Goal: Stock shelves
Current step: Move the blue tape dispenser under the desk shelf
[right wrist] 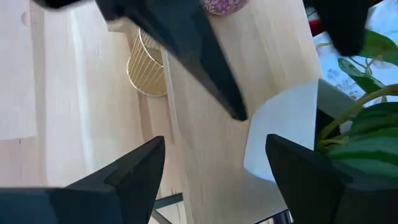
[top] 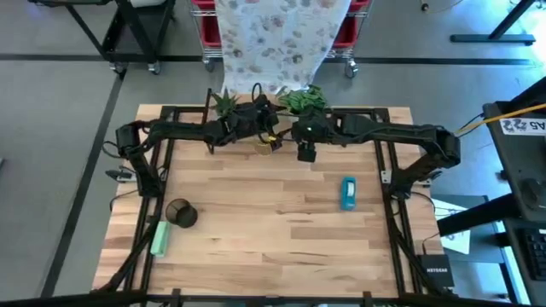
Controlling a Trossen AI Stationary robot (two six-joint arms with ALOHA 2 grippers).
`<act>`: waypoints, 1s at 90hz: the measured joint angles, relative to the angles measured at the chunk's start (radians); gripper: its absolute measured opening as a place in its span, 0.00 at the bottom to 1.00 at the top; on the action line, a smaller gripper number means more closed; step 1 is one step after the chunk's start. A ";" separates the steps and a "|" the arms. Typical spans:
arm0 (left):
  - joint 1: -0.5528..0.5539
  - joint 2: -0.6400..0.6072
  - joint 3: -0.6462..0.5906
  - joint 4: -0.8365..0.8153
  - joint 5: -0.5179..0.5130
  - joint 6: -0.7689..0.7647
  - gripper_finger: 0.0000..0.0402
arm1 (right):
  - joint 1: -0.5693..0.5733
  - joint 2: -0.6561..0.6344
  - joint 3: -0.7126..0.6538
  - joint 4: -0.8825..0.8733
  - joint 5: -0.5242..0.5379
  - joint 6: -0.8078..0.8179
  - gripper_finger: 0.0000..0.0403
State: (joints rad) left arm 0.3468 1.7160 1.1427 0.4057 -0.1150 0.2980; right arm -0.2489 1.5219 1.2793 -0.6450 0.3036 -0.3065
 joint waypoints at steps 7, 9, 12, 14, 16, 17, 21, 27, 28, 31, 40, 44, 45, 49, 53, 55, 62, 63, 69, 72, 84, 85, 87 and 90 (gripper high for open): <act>-0.006 -0.021 0.000 0.000 0.002 -0.009 0.84 | 0.000 0.000 0.000 0.004 0.000 0.000 0.66; -0.009 -0.028 0.000 -0.002 0.003 -0.014 0.84 | 0.000 0.000 0.000 0.004 0.000 0.000 0.66; -0.015 -0.041 0.000 -0.004 0.003 -0.027 0.84 | 0.000 0.000 0.000 0.008 0.000 0.000 0.66; -0.020 -0.050 0.000 -0.009 0.004 -0.031 0.84 | 0.001 0.000 0.000 0.013 0.000 0.000 0.66; -0.025 -0.060 0.000 -0.013 0.009 -0.035 0.84 | 0.001 0.000 0.000 0.020 0.000 0.000 0.66; -0.028 -0.065 0.000 -0.015 0.012 -0.035 0.84 | 0.001 0.000 0.000 0.023 0.000 -0.001 0.66; -0.040 -0.087 0.000 -0.031 0.034 -0.035 0.84 | 0.007 -0.001 0.000 0.033 0.000 -0.005 0.66; -0.064 -0.122 0.001 -0.077 0.067 -0.028 0.84 | 0.025 -0.001 0.000 0.061 0.000 -0.020 0.66; -0.069 -0.128 0.001 -0.088 0.070 -0.027 0.84 | 0.029 -0.003 0.000 0.066 0.000 -0.025 0.66; -0.086 -0.148 0.001 -0.126 0.078 -0.021 0.84 | 0.045 -0.006 0.000 0.077 -0.004 -0.039 0.66; -0.141 -0.209 0.001 -0.256 0.079 0.001 0.84 | 0.101 -0.013 0.000 0.129 -0.022 -0.074 0.66; -0.170 -0.236 0.001 -0.322 0.071 0.003 0.84 | 0.126 -0.014 0.000 0.132 -0.026 -0.083 0.66; -0.179 -0.242 0.001 -0.337 0.066 0.003 0.84 | 0.133 -0.014 0.000 0.132 -0.026 -0.084 0.66; -0.209 -0.268 0.002 -0.405 0.032 -0.004 0.84 | 0.160 -0.014 0.000 0.132 -0.024 -0.084 0.66; -0.241 -0.291 0.002 -0.480 -0.016 -0.014 0.84 | 0.182 -0.014 0.000 0.129 -0.012 -0.077 0.66; -0.257 -0.302 0.000 -0.509 -0.039 -0.021 0.84 | 0.192 -0.014 0.000 0.128 -0.007 -0.069 0.66; -0.304 -0.333 -0.029 -0.568 -0.112 -0.036 0.84 | 0.228 -0.015 0.000 0.121 -0.001 -0.033 0.66; -0.309 -0.337 -0.034 -0.574 -0.118 -0.041 0.84 | 0.233 -0.015 0.000 0.120 0.000 -0.029 0.66; -0.329 -0.347 -0.073 -0.589 -0.139 -0.083 0.84 | 0.262 -0.016 -0.012 0.139 0.002 -0.003 0.66; -0.331 -0.348 -0.095 -0.588 -0.140 -0.104 0.84 | 0.275 -0.016 -0.027 0.161 0.007 0.013 0.66; -0.309 -0.348 -0.196 -0.534 -0.184 -0.167 0.84 | 0.329 -0.016 -0.109 0.210 0.066 0.075 0.66; -0.305 -0.348 -0.204 -0.523 -0.192 -0.172 0.84 | 0.333 -0.016 -0.118 0.215 0.074 0.084 0.66; -0.299 -0.348 -0.218 -0.510 -0.210 -0.182 0.84 | 0.343 -0.016 -0.135 0.229 0.093 0.100 0.66; -0.289 -0.348 -0.235 -0.499 -0.235 -0.197 0.84 | 0.358 -0.016 -0.158 0.249 0.121 0.126 0.66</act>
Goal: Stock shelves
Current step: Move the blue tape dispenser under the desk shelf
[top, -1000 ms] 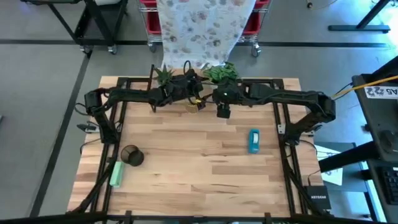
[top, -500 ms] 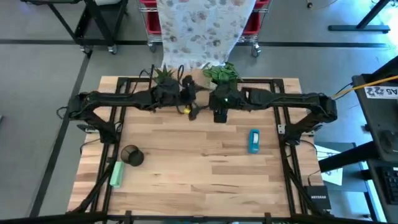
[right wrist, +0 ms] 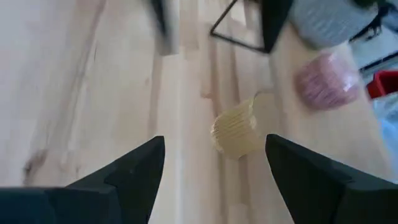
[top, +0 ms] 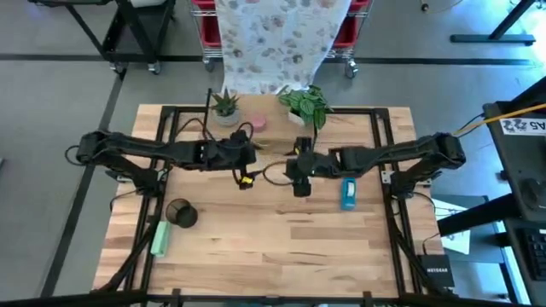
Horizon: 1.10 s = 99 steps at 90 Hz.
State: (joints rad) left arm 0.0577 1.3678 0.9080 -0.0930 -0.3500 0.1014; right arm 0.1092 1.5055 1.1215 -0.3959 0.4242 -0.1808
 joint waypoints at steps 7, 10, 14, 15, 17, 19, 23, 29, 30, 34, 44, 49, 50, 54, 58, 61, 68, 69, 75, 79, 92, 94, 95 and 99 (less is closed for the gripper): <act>0.028 -0.001 -0.025 0.005 -0.030 -0.042 0.84 | 0.039 0.000 -0.043 0.032 0.070 0.057 0.66; 0.042 -0.001 -0.032 0.010 -0.030 -0.052 0.84 | 0.056 0.000 -0.053 0.040 0.101 0.079 0.66; 0.062 -0.002 -0.035 0.012 -0.025 -0.061 0.84 | 0.077 0.000 -0.060 0.055 0.137 0.107 0.66; 0.068 -0.002 -0.036 0.012 -0.022 -0.061 0.84 | 0.082 0.000 -0.061 0.059 0.146 0.114 0.66; 0.077 -0.001 -0.036 0.012 -0.019 -0.062 0.84 | 0.092 0.000 -0.063 0.065 0.162 0.127 0.66; 0.085 0.003 -0.036 0.016 -0.018 -0.063 0.84 | 0.101 0.000 -0.063 0.065 0.174 0.138 0.66; 0.103 0.005 -0.036 0.026 -0.012 -0.063 0.84 | 0.117 0.000 -0.064 0.065 0.198 0.157 0.66; 0.132 0.007 -0.036 0.031 0.015 -0.063 0.84 | 0.139 0.001 -0.065 0.082 0.227 0.173 0.66; 0.137 0.008 -0.036 0.034 0.020 -0.064 0.84 | 0.142 0.001 -0.065 0.086 0.232 0.174 0.66; 0.158 0.010 -0.036 0.040 0.047 -0.069 0.84 | 0.153 0.000 -0.065 0.099 0.249 0.174 0.66; 0.202 0.025 -0.036 0.054 0.111 -0.071 0.84 | 0.168 0.001 -0.065 0.106 0.265 0.170 0.66; 0.215 0.036 -0.036 0.083 0.134 -0.065 0.84 | 0.167 0.001 -0.065 0.104 0.265 0.170 0.66; 0.217 0.038 -0.036 0.089 0.140 -0.063 0.84 | 0.167 0.001 -0.065 0.104 0.265 0.170 0.66; 0.227 0.049 -0.036 0.119 0.162 -0.057 0.84 | 0.166 0.001 -0.065 0.104 0.265 0.170 0.66; 0.236 0.065 -0.036 0.141 0.181 -0.051 0.84 | 0.166 0.001 -0.065 0.104 0.265 0.170 0.66; 0.243 0.075 -0.036 0.154 0.189 -0.049 0.84 | 0.166 0.001 -0.065 0.104 0.265 0.170 0.66; 0.257 0.098 -0.036 0.180 0.193 -0.042 0.84 | 0.166 0.001 -0.065 0.104 0.265 0.171 0.66; 0.258 0.101 -0.036 0.185 0.192 -0.041 0.84 | 0.166 0.001 -0.065 0.104 0.265 0.172 0.66; 0.266 0.113 -0.036 0.218 0.193 -0.031 0.84 | 0.166 0.001 -0.065 0.103 0.265 0.175 0.66; 0.271 0.120 -0.036 0.232 0.193 -0.017 0.84 | 0.166 0.002 -0.065 0.103 0.265 0.176 0.66; 0.282 0.131 -0.036 0.271 0.192 0.012 0.84 | 0.166 0.002 -0.065 0.103 0.265 0.176 0.66; 0.284 0.131 -0.036 0.274 0.192 0.011 0.84 | 0.166 0.002 -0.065 0.103 0.265 0.177 0.66; 0.285 0.131 -0.036 0.275 0.192 0.011 0.84 | 0.166 0.002 -0.065 0.104 0.265 0.177 0.66; 0.286 0.131 -0.036 0.273 0.191 0.011 0.84 | 0.166 0.002 -0.065 0.104 0.265 0.177 0.66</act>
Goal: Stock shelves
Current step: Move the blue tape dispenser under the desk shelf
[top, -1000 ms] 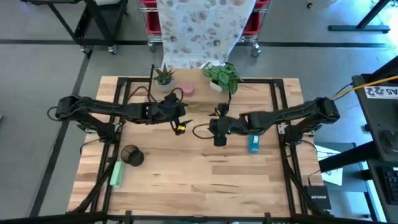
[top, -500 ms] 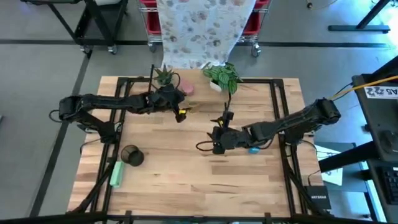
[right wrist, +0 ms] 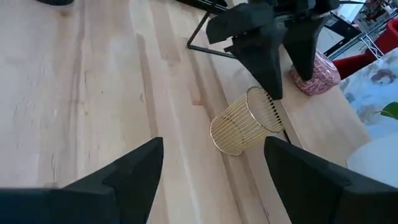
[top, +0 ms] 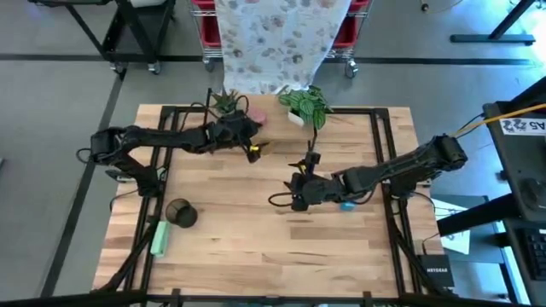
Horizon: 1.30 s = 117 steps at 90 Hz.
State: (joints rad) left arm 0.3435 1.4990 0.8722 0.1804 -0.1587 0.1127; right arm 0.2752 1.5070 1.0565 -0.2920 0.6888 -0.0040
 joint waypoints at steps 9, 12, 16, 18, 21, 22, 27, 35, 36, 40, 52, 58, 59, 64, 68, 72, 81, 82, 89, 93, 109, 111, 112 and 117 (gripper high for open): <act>-0.009 -0.003 0.000 -0.001 -0.001 0.000 0.84 | 0.000 0.000 0.000 0.002 0.000 0.001 0.66; -0.016 -0.003 0.000 0.002 -0.002 0.000 0.84 | 0.000 0.000 0.000 0.003 0.000 0.002 0.66; -0.029 -0.004 0.000 0.004 -0.005 0.000 0.84 | 0.000 0.000 0.000 0.002 0.000 0.002 0.66; -0.036 -0.004 0.000 0.004 -0.005 -0.001 0.84 | 0.000 0.000 0.000 0.002 0.000 0.002 0.66; -0.050 -0.004 0.000 0.003 -0.005 -0.003 0.84 | 0.000 0.000 0.000 0.002 0.000 0.003 0.66; -0.054 -0.004 0.000 0.003 -0.005 -0.005 0.84 | 0.000 0.000 0.000 0.003 0.000 0.004 0.66; -0.077 -0.005 0.000 0.004 -0.005 -0.015 0.84 | 0.000 0.000 0.000 0.001 0.000 0.007 0.66; -0.121 -0.018 0.000 0.000 -0.013 -0.033 0.84 | 0.000 0.000 -0.006 0.000 0.000 0.009 0.66; -0.126 -0.021 0.000 0.000 -0.013 -0.035 0.84 | 0.000 0.000 -0.009 0.003 0.000 0.008 0.66; -0.153 -0.036 0.000 -0.005 -0.017 -0.046 0.84 | 0.000 0.000 -0.023 0.012 0.000 0.008 0.66; -0.242 -0.118 0.000 -0.057 -0.055 -0.059 0.84 | 0.000 0.000 -0.098 0.075 -0.001 0.019 0.66; -0.294 -0.175 0.000 -0.110 -0.090 -0.075 0.84 | 0.001 0.000 -0.139 0.120 -0.014 0.030 0.66; -0.303 -0.184 0.000 -0.119 -0.099 -0.077 0.84 | 0.001 0.000 -0.145 0.127 -0.019 0.031 0.66; -0.351 -0.238 0.000 -0.169 -0.142 -0.099 0.84 | 0.001 0.001 -0.169 0.163 -0.034 0.034 0.66; -0.390 -0.277 0.000 -0.214 -0.185 -0.121 0.84 | 0.001 0.001 -0.181 0.191 -0.047 0.032 0.66; -0.432 -0.317 0.001 -0.261 -0.228 -0.152 0.84 | 0.001 0.001 -0.188 0.225 -0.066 0.022 0.66; -0.531 -0.388 0.001 -0.366 -0.324 -0.251 0.84 | 0.001 0.001 -0.205 0.292 -0.107 -0.051 0.66; -0.544 -0.394 0.001 -0.379 -0.334 -0.264 0.84 | 0.001 0.001 -0.206 0.302 -0.113 -0.062 0.66; -0.625 -0.428 0.001 -0.464 -0.392 -0.366 0.84 | 0.000 0.001 -0.225 0.440 -0.176 -0.132 0.66; -0.669 -0.441 0.001 -0.513 -0.408 -0.432 0.84 | -0.001 0.001 -0.241 0.550 -0.245 -0.164 0.66; -0.812 -0.460 0.001 -0.685 -0.385 -0.667 0.84 | 0.010 0.002 -0.267 0.808 -0.454 -0.167 0.66; -0.825 -0.460 0.001 -0.708 -0.369 -0.686 0.84 | 0.015 0.003 -0.267 0.813 -0.455 -0.157 0.66; -0.832 -0.460 0.001 -0.719 -0.360 -0.696 0.84 | 0.017 0.003 -0.267 0.814 -0.455 -0.155 0.66; -0.858 -0.460 0.001 -0.780 -0.296 -0.753 0.84 | 0.031 0.003 -0.268 0.820 -0.453 -0.138 0.66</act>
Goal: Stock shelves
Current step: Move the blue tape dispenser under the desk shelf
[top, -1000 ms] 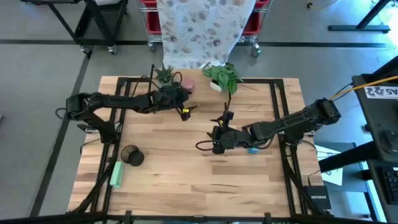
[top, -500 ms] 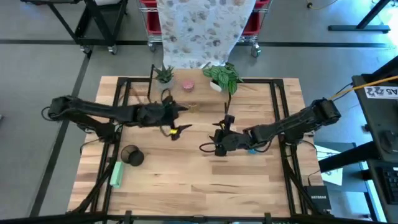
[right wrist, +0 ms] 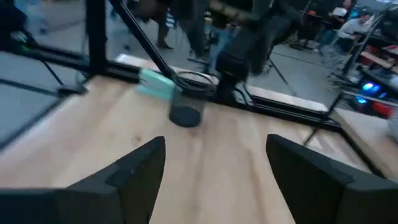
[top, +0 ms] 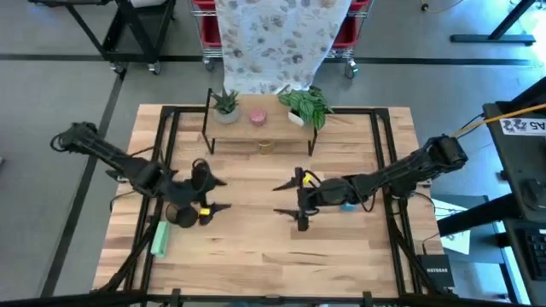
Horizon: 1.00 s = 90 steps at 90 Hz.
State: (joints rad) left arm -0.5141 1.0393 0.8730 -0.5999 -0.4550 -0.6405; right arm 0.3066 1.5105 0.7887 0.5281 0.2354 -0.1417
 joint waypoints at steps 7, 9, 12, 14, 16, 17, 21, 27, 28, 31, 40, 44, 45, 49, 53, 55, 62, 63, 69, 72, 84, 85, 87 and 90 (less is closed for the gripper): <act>-0.027 0.000 0.000 -0.077 0.106 -0.079 0.84 | 0.029 0.000 0.000 0.032 0.006 0.034 0.66; -0.035 0.000 0.000 -0.095 0.136 -0.099 0.84 | 0.040 0.000 0.000 0.042 0.007 0.039 0.66; -0.047 0.000 0.000 -0.123 0.186 -0.134 0.84 | 0.059 0.000 0.000 0.058 0.006 0.052 0.66; -0.055 0.000 0.000 -0.138 0.210 -0.152 0.84 | 0.072 0.000 0.000 0.071 0.006 0.056 0.66; -0.064 0.000 0.000 -0.154 0.241 -0.174 0.84 | 0.086 0.000 0.000 0.086 0.005 0.058 0.66; -0.067 0.000 0.000 -0.161 0.256 -0.183 0.84 | 0.093 0.000 0.000 0.093 0.004 0.060 0.66; -0.083 0.000 0.000 -0.188 0.299 -0.216 0.84 | 0.119 0.000 0.000 0.120 -0.003 0.067 0.66; -0.106 0.001 0.000 -0.227 0.338 -0.252 0.84 | 0.154 -0.002 0.000 0.130 -0.011 0.079 0.66; -0.109 0.002 0.000 -0.233 0.340 -0.258 0.84 | 0.158 -0.002 0.000 0.130 -0.011 0.081 0.66; -0.119 0.002 0.000 -0.248 0.341 -0.273 0.84 | 0.170 -0.002 0.000 0.130 -0.011 0.082 0.66; -0.141 0.002 0.000 -0.268 0.293 -0.287 0.84 | 0.198 -0.002 0.017 0.111 -0.010 0.141 0.66; -0.149 0.002 0.000 -0.268 0.242 -0.282 0.84 | 0.210 -0.002 0.041 0.066 -0.002 0.167 0.66; -0.150 0.002 0.000 -0.268 0.227 -0.279 0.84 | 0.213 -0.003 0.050 0.048 0.005 0.167 0.66; -0.156 0.002 0.000 -0.268 0.164 -0.277 0.84 | 0.235 -0.003 0.093 -0.055 0.062 0.171 0.66; -0.161 0.002 0.000 -0.267 0.094 -0.276 0.84 | 0.268 -0.003 0.152 -0.197 0.159 0.161 0.66; -0.162 0.002 0.000 -0.267 0.060 -0.276 0.84 | 0.285 -0.002 0.187 -0.285 0.212 0.152 0.66; -0.162 0.003 0.000 -0.262 -0.046 -0.275 0.84 | 0.342 0.002 0.328 -0.588 0.370 0.146 0.66; -0.162 0.003 0.000 -0.261 -0.060 -0.272 0.84 | 0.348 0.003 0.350 -0.630 0.388 0.157 0.66; -0.162 0.003 0.000 -0.240 -0.137 -0.242 0.84 | 0.384 0.008 0.458 -0.888 0.460 0.276 0.66; -0.161 0.003 0.000 -0.225 -0.172 -0.226 0.84 | 0.398 0.009 0.503 -1.004 0.471 0.368 0.66; -0.150 0.003 0.000 -0.152 -0.300 -0.168 0.84 | 0.437 0.007 0.592 -1.293 0.410 0.798 0.66; -0.149 0.003 0.000 -0.145 -0.311 -0.163 0.84 | 0.441 0.007 0.593 -1.310 0.402 0.829 0.66; -0.148 0.003 0.000 -0.130 -0.335 -0.157 0.84 | 0.451 0.008 0.593 -1.342 0.385 0.890 0.66; -0.146 0.003 0.000 -0.112 -0.368 -0.133 0.84 | 0.468 0.011 0.589 -1.378 0.356 0.976 0.66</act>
State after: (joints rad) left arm -0.6598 1.0428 0.8730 -0.7116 -0.8234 -0.7738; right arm 0.7745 1.5211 1.3778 -0.8494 0.5917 0.8344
